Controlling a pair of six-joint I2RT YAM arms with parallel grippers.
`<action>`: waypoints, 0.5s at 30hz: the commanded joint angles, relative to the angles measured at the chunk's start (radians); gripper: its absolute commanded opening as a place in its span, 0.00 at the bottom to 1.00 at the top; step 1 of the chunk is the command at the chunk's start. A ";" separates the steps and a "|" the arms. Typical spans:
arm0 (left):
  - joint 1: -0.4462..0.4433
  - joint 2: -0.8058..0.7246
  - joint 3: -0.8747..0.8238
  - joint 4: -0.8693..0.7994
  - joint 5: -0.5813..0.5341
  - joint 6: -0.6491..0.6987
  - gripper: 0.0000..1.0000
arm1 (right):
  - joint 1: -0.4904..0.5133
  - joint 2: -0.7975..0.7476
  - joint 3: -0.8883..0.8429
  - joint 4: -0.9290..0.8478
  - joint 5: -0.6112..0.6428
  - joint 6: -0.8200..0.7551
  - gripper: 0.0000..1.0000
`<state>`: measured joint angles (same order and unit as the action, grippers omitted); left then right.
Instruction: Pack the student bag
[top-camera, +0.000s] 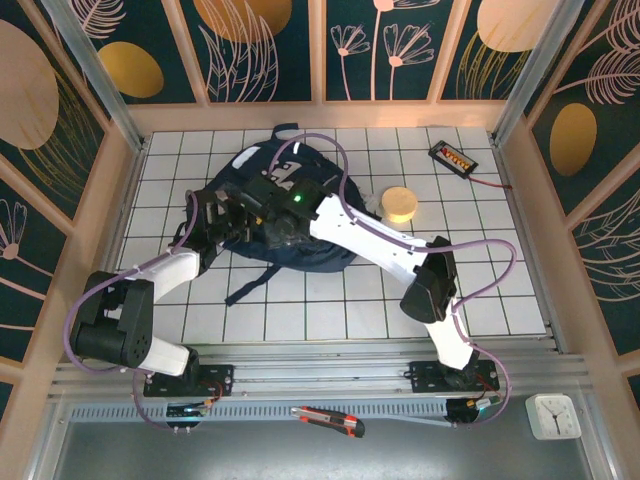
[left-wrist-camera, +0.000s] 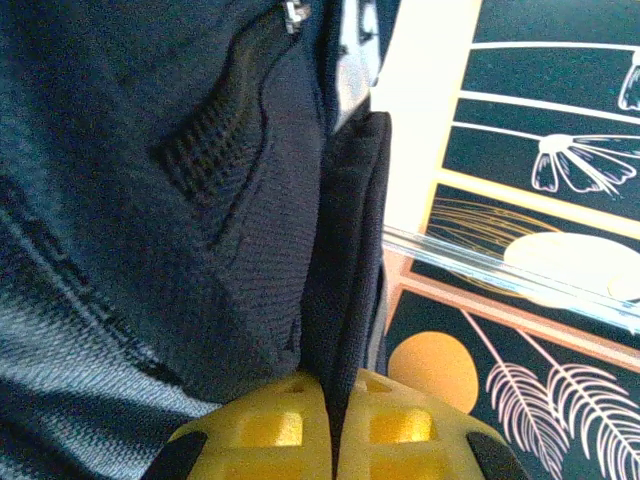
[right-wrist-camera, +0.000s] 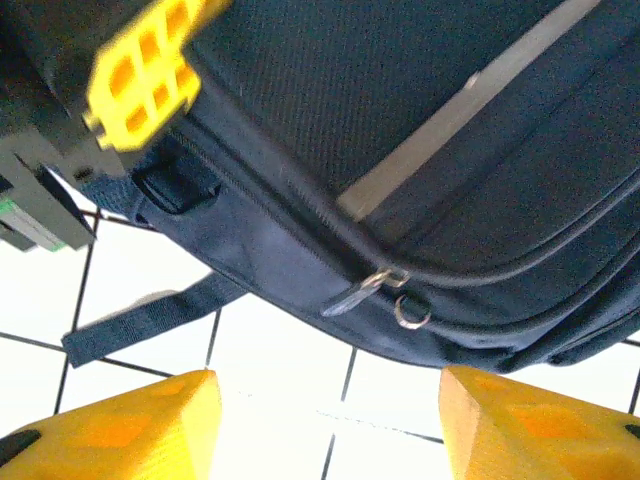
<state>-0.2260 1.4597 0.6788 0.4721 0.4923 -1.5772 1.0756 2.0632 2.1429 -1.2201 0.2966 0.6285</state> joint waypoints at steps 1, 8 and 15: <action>-0.013 -0.015 0.094 0.138 0.007 -0.070 0.00 | 0.002 -0.009 -0.029 -0.049 0.005 0.038 0.59; -0.029 -0.018 0.107 0.132 0.005 -0.081 0.00 | -0.014 -0.012 -0.111 0.007 -0.022 0.058 0.59; -0.032 -0.036 0.096 0.129 0.011 -0.087 0.00 | -0.065 -0.015 -0.145 0.048 -0.018 0.069 0.58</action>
<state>-0.2512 1.4666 0.7151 0.4675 0.4858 -1.5967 1.0325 2.0632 2.0155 -1.1931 0.2634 0.6655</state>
